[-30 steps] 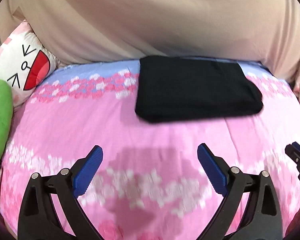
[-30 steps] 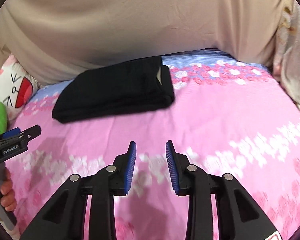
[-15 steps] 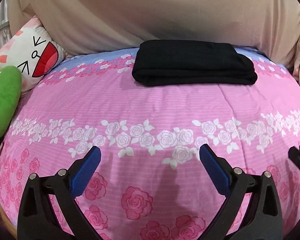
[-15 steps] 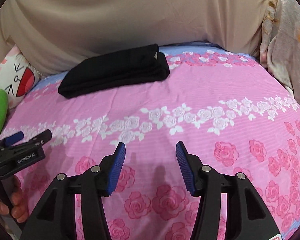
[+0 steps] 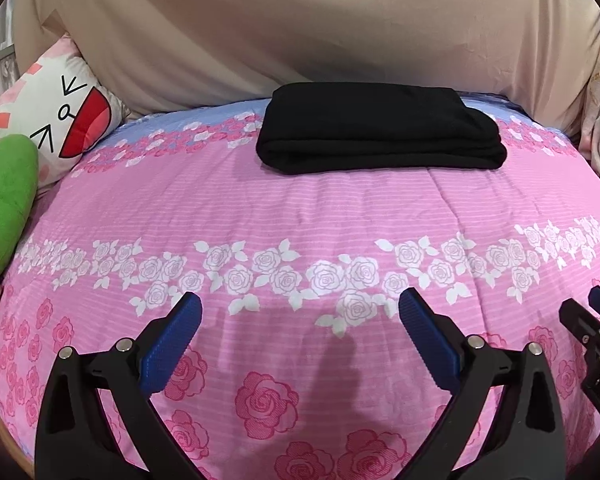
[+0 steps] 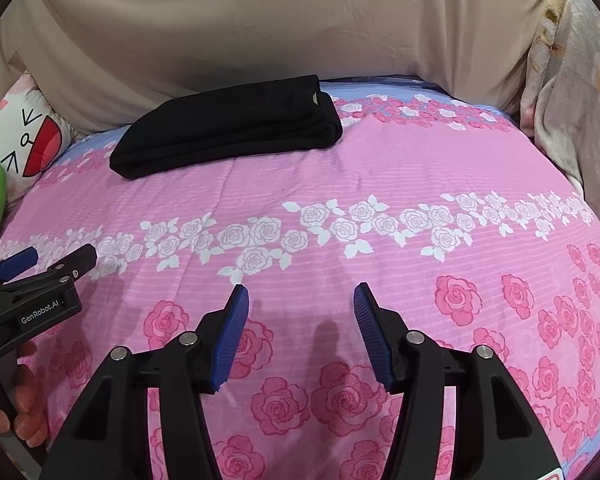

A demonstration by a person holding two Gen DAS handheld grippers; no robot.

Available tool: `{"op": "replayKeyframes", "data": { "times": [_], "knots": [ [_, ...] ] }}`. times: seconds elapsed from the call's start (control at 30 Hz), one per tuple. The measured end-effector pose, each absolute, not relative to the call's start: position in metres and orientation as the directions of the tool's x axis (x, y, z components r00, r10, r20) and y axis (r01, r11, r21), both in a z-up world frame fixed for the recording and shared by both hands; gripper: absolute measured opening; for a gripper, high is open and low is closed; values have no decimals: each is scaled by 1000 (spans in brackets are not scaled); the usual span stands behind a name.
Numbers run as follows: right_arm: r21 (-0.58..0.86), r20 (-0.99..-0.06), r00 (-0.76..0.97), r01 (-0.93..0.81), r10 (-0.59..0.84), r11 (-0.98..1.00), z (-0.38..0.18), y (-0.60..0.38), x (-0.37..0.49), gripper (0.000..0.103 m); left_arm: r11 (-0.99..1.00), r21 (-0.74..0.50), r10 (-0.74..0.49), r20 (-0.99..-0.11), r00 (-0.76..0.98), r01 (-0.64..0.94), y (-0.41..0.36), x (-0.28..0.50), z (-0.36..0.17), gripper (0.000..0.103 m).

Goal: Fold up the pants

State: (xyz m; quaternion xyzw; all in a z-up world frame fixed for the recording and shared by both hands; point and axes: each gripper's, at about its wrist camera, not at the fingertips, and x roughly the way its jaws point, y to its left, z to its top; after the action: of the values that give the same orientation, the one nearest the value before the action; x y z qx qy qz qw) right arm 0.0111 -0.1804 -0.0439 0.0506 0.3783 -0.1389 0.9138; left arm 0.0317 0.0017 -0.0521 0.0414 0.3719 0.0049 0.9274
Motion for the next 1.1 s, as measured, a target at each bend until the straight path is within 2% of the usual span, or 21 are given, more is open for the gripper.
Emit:
{"op": "replayKeyframes", "data": {
  "times": [1.1],
  "knots": [
    [2,-735,651,280,-189,960,-50,-167,25,54,999,46,14,-709,705,25,6,35,-57,97]
  ]
}}
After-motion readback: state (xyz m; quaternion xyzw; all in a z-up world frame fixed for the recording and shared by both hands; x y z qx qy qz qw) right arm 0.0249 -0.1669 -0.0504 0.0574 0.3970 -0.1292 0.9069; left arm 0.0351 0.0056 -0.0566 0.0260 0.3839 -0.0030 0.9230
